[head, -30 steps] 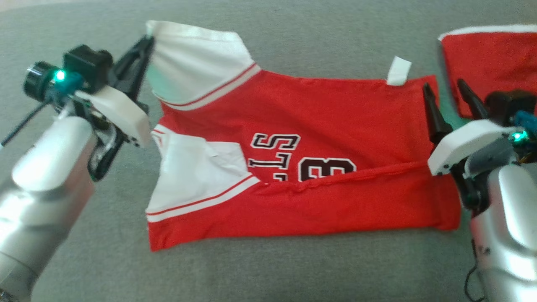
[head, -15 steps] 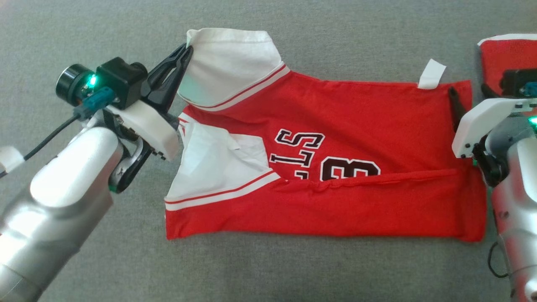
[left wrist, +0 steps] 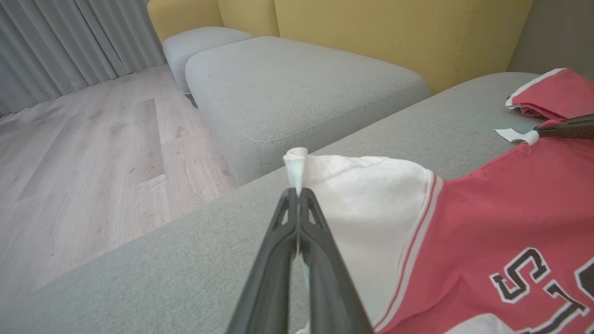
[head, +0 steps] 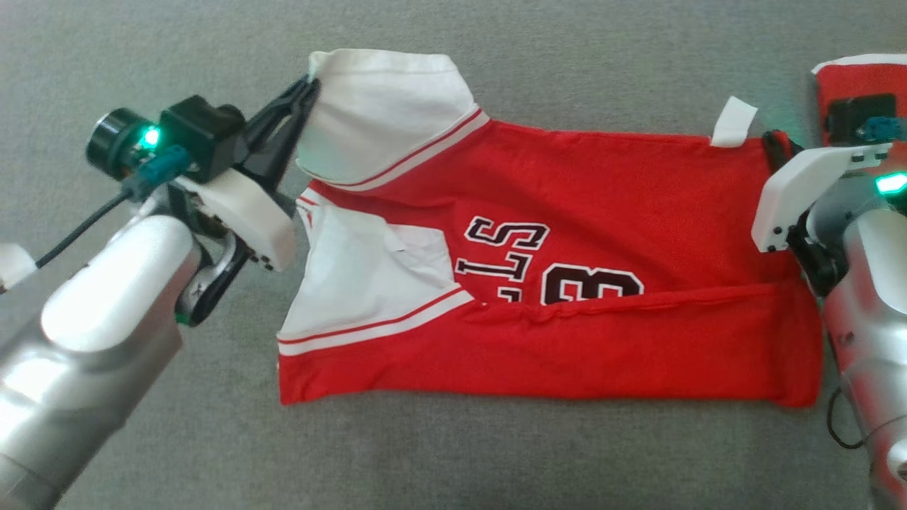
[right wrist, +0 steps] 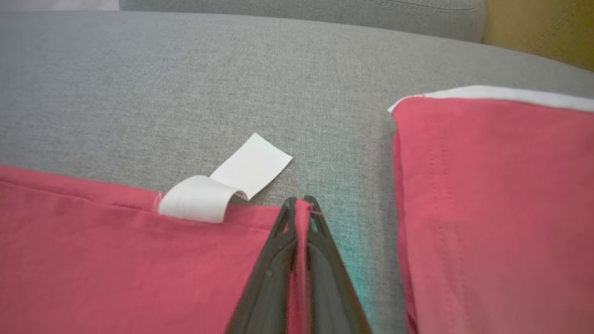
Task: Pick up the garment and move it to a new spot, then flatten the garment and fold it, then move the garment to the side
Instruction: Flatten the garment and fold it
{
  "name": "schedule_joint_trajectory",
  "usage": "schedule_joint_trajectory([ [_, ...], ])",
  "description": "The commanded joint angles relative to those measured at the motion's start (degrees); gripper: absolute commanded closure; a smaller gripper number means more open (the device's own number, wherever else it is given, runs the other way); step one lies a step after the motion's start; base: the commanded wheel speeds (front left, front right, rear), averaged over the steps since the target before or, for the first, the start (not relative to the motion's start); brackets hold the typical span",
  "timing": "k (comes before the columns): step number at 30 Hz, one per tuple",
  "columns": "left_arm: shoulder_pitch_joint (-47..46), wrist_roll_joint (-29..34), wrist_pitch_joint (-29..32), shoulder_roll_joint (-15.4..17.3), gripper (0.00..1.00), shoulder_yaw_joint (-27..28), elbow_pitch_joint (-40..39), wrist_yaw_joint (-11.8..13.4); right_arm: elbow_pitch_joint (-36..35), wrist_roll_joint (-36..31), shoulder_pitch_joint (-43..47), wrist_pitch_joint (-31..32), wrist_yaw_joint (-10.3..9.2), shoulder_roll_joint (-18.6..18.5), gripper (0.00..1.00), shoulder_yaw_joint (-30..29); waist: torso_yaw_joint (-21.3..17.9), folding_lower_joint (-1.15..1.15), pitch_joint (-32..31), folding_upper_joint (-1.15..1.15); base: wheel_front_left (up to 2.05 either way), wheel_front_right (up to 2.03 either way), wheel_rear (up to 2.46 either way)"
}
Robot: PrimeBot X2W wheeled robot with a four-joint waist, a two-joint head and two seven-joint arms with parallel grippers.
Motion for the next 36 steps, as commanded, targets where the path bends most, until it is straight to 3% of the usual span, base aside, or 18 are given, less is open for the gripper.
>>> schedule_joint_trajectory([
  [1, -2.5, -0.3, -0.4, 2.9, 1.00, 3.1, -0.4, 1.0, -1.3, 1.4, -1.6, -1.3, -0.05, -0.6, 1.00, 1.9, -0.6, -0.01, -0.5, 0.00, 0.00, 0.00, 0.00],
  [14, -9.0, 0.6, -2.1, 4.5, 1.00, 5.9, 6.5, 1.6, -9.4, 14.7, -8.6, -7.4, -0.05, -1.4, 1.00, 9.5, -4.3, -0.01, 0.2, 0.00, 0.00, 0.00, 0.00],
  [25, -18.5, 3.3, -10.1, 0.2, 1.00, 7.4, 19.5, 1.2, -7.4, 17.2, -15.3, -16.3, -0.05, -0.9, 1.00, 12.1, -5.0, -0.01, 1.6, 0.00, 0.00, 0.00, 0.00],
  [36, -15.3, 4.1, -12.4, -3.0, 1.00, 5.1, 25.2, -2.4, -3.9, 21.7, -13.6, -18.3, -0.05, -3.2, 1.00, 18.3, -2.9, -0.01, 0.0, 0.00, 0.00, 0.00, 0.00],
])
